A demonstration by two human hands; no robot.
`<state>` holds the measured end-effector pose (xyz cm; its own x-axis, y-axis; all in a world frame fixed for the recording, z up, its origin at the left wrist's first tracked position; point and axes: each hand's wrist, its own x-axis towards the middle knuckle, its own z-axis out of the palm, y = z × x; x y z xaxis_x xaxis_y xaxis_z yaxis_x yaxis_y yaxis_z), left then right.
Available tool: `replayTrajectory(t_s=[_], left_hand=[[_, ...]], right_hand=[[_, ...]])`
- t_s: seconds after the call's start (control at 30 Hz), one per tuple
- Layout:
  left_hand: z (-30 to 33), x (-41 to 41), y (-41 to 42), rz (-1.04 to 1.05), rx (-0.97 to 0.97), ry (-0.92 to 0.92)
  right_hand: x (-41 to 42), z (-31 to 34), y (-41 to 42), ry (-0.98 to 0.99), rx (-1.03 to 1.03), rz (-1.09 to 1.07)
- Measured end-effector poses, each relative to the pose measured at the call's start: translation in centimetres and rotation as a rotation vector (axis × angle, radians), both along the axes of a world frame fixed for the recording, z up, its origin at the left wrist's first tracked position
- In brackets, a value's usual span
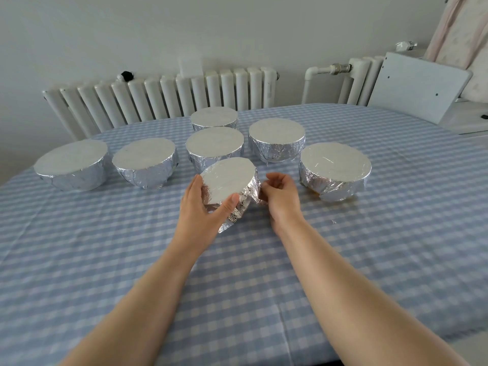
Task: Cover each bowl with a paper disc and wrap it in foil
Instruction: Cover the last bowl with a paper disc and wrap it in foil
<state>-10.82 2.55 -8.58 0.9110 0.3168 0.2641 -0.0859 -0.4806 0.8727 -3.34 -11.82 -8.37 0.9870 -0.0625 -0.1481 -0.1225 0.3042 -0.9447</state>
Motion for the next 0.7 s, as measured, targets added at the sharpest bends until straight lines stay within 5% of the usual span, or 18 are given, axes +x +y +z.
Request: replayTrajectory(t_s=[0.1, 0.4, 0.7], left_hand=[[0.1, 0.1, -0.2, 0.03, 0.031, 0.018], [0.4, -0.7, -2.5, 0.069, 0.285, 0.079], [0.9, -0.7, -1.4, 0.078, 0.353, 0.072]], right_hand=[[-0.8, 0.7, -0.4, -0.028, -0.001, -0.039], [-2.5, 0.1, 0.2, -0.304, -0.456, -0.106], [-2.8, -0.4, -0.1, -0.21, -0.421, -0.137]])
